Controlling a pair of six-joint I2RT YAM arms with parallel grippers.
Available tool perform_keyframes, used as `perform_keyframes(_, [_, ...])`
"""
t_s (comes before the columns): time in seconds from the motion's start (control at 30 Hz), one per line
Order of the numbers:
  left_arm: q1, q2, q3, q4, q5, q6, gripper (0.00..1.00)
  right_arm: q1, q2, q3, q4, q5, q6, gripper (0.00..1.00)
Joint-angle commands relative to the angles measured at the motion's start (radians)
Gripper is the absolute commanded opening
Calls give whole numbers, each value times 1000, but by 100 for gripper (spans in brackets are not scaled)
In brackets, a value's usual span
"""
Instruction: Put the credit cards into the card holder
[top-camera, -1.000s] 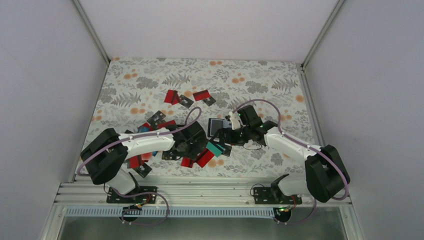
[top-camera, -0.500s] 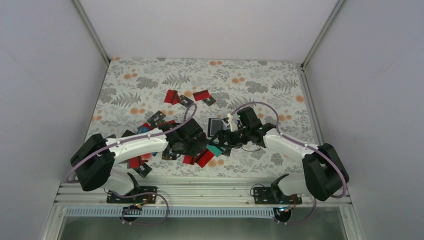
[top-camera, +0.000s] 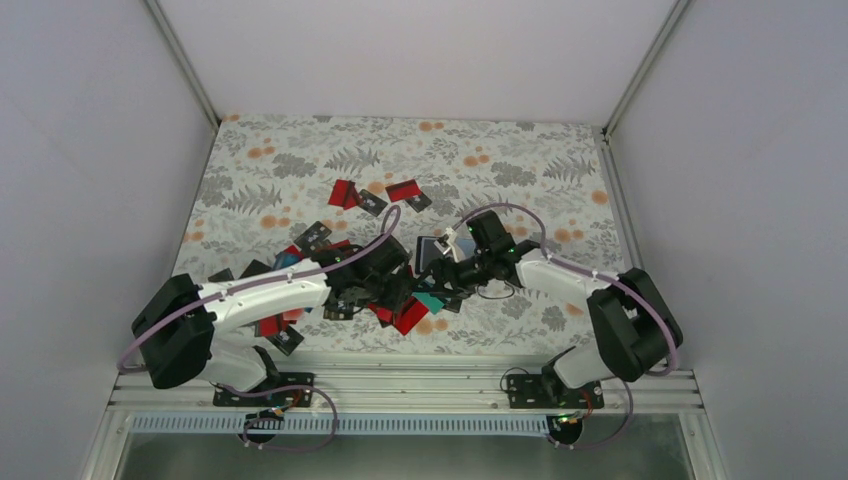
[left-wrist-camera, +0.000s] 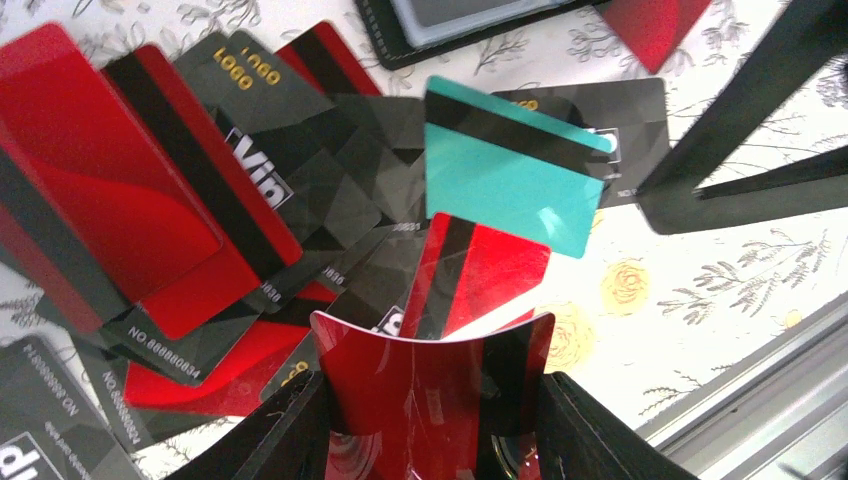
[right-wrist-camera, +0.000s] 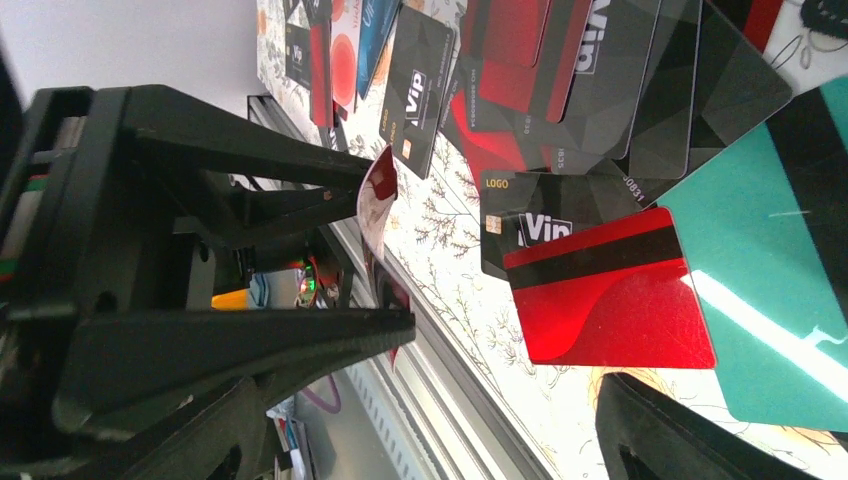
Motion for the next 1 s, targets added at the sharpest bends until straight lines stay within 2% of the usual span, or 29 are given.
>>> perform_keyframes(0.0, [-20,-22,27,48,17,78,45,15,44,47,14,-47,11,83])
perform_keyframes(0.33, [-54,-27,22,96,28,96,44,28,106,61,67,-15,57,69])
perform_keyframes(0.57, [-63,-11,27,111,27,99,44,38,120,61,91,-44,64,53])
perform_keyframes(0.7, [-65,-2,31,118,26,99,44,44,123,56,104,-69,59,40])
perform_keyframes(0.9, [-65,4,33,123,21,96,44,45,123,35,128,-88,59,12])
perform_keyframes(0.97, [-65,7,30,120,16,94,44,45,118,30,129,-89,58,7])
